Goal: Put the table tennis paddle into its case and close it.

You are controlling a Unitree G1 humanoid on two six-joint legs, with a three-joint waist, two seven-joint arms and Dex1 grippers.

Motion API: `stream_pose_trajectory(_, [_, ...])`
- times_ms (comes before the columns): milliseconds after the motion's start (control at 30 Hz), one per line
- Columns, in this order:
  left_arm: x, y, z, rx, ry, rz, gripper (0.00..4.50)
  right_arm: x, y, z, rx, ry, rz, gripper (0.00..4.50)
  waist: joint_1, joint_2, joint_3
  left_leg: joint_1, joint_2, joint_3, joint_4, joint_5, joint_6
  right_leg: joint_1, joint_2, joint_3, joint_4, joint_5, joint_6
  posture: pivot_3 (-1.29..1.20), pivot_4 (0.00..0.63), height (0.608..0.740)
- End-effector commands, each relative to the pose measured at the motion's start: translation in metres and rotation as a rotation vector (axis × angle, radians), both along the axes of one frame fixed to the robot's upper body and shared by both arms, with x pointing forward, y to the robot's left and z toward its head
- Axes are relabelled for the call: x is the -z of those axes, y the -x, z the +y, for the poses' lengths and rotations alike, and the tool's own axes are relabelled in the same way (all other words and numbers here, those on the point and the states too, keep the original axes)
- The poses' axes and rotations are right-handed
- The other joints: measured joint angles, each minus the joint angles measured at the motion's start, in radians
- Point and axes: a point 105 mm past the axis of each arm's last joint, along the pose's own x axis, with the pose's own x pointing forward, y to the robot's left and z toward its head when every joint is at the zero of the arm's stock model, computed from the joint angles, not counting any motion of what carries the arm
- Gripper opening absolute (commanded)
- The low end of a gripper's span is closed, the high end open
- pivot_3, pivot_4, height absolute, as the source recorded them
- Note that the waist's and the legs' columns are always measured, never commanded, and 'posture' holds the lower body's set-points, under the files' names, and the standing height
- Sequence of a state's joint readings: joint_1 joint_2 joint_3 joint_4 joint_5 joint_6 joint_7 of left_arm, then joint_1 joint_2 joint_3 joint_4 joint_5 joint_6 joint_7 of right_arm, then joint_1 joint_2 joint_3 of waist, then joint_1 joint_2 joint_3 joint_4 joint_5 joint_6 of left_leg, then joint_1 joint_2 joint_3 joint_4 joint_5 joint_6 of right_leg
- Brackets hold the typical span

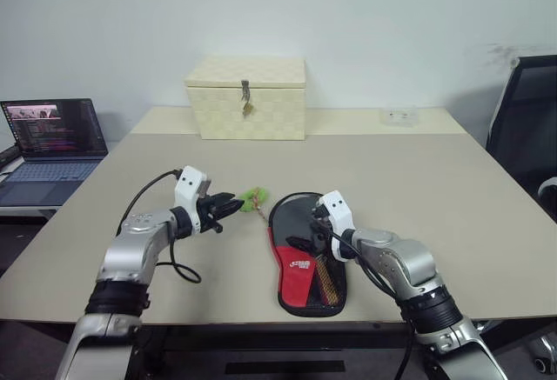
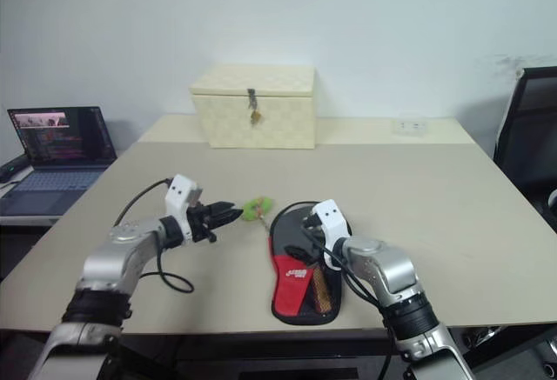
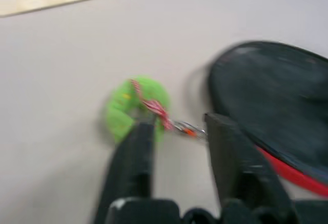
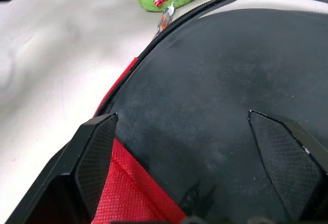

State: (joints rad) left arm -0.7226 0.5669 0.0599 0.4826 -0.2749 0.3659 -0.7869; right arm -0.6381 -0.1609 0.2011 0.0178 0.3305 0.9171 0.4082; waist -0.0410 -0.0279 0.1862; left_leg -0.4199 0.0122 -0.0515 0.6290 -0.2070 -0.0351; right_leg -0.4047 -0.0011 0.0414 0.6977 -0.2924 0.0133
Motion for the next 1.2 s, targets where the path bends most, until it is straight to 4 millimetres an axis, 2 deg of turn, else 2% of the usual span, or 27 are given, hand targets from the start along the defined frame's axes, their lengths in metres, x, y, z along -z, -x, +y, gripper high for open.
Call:
stream_pose_trajectory(33, [-0.013, -0.021, 0.000, -0.053, -0.016, -0.045, 3.32, -0.003, 0.004, 0.005, -0.007, -0.007, -0.014, 4.50, 0.001, 0.000, 0.000, 0.000, 0.000, 0.000, 0.000, 0.000, 0.000, 0.000, 0.000, 0.000, 0.000, 0.000, 0.000, 0.00, 0.150, 0.740])
stream_pose_trajectory(133, [-0.011, -0.037, 0.000, -0.117, -0.001, -0.009, 4.46, -0.003, 0.005, 0.007, -0.006, -0.011, -0.011, 4.50, -0.001, -0.001, 0.000, 0.000, -0.001, 0.000, 0.000, 0.000, 0.000, 0.000, 0.001, 0.000, 0.000, 0.000, 0.000, 0.00, 0.150, 0.740])
stream_pose_trajectory(267, [0.005, -0.046, -0.006, -0.126, 0.010, 0.094, 4.46, -0.004, 0.007, 0.010, -0.005, -0.017, -0.011, 4.50, -0.004, -0.001, 0.000, 0.000, -0.001, 0.000, 0.000, 0.000, 0.000, 0.000, 0.001, 0.000, 0.000, 0.000, 0.000, 0.00, 0.150, 0.740])
stream_pose_trajectory(467, [0.029, -0.045, -0.024, -0.083, -0.027, 0.205, 4.46, -0.004, 0.008, 0.013, 0.003, -0.019, -0.008, 4.50, -0.007, -0.001, 0.000, -0.001, -0.001, 0.000, 0.000, 0.000, 0.000, 0.000, 0.001, 0.000, 0.000, 0.000, 0.000, 0.00, 0.150, 0.740])
stream_pose_trajectory(633, [0.037, -0.045, -0.029, -0.082, -0.056, 0.225, 4.46, -0.005, 0.009, 0.013, 0.011, -0.019, -0.008, 4.50, -0.007, -0.001, 0.000, 0.000, -0.001, 0.000, 0.000, 0.000, 0.000, 0.000, 0.001, 0.000, 0.000, 0.000, 0.000, 0.00, 0.150, 0.740])
stream_pose_trajectory(733, [0.038, -0.045, -0.031, -0.085, -0.060, 0.220, 3.88, -0.004, 0.008, 0.012, 0.020, -0.015, -0.011, 4.50, -0.007, -0.001, 0.000, 0.000, -0.001, 0.000, 0.000, 0.000, 0.000, 0.000, 0.001, -0.001, 0.000, 0.000, 0.000, 0.00, 0.150, 0.740])
stream_pose_trajectory(933, [0.043, -0.044, -0.025, -0.104, -0.050, 0.223, 1.83, -0.021, 0.002, 0.015, 0.021, -0.049, -0.064, 4.50, -0.007, -0.001, 0.000, 0.000, -0.001, 0.000, 0.000, 0.000, 0.000, 0.000, 0.001, 0.000, 0.000, 0.000, 0.000, 0.00, 0.150, 0.740])
stream_pose_trajectory(1067, [0.049, -0.042, -0.019, -0.129, -0.045, 0.233, 0.46, -0.019, -0.011, 0.017, 0.050, -0.023, -0.081, 4.50, -0.011, -0.001, 0.000, 0.000, -0.001, 0.000, 0.000, 0.000, 0.000, 0.000, 0.001, 0.000, 0.001, 0.000, 0.000, 0.00, 0.150, 0.740])
stream_pose_trajectory(1133, [0.051, -0.042, -0.017, -0.141, -0.047, 0.238, 0.05, -0.006, -0.017, 0.017, 0.055, 0.033, -0.072, 4.50, -0.012, -0.001, -0.001, 0.001, -0.001, 0.000, 0.000, 0.000, 0.000, 0.000, 0.001, 0.000, 0.001, 0.000, 0.000, 0.00, 0.150, 0.740])
stream_pose_trajectory(1200, [0.052, -0.043, -0.016, -0.152, -0.071, 0.231, 0.04, 0.008, -0.018, 0.015, 0.042, 0.081, -0.053, 4.50, -0.013, -0.001, -0.001, 0.001, -0.001, 0.000, 0.000, 0.000, 0.000, 0.000, 0.001, 0.000, 0.002, 0.000, 0.000, 0.00, 0.150, 0.740])
